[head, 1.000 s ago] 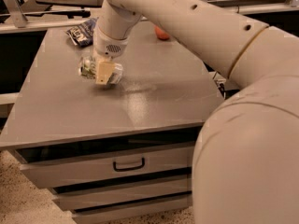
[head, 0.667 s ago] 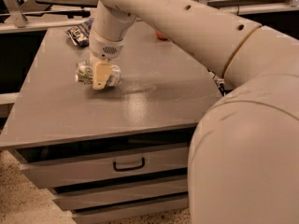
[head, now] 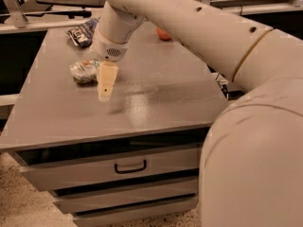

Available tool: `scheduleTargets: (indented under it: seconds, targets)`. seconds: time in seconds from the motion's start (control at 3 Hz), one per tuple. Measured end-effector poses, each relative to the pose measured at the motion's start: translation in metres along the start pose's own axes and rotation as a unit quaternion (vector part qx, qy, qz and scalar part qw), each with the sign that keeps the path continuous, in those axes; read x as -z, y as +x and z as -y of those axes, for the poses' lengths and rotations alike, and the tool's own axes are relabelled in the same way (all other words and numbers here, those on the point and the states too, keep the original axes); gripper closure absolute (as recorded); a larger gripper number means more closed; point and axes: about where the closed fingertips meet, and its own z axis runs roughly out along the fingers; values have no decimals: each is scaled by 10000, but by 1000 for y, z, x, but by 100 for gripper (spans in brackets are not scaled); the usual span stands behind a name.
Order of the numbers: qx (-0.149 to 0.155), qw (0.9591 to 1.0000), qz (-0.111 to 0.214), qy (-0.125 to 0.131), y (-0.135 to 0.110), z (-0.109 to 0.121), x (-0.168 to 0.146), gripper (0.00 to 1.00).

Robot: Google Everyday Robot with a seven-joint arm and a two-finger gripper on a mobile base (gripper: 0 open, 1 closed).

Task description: Knock 7up can over

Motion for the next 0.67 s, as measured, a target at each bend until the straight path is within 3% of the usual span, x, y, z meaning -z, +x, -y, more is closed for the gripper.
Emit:
scheduleTargets:
  seconds: [0.33, 0.67]
  targets:
    - [-334, 9985, 398, 152, 8, -4, 13, 0]
    - [-932, 9891, 1038, 482, 26, -14, 38, 0]
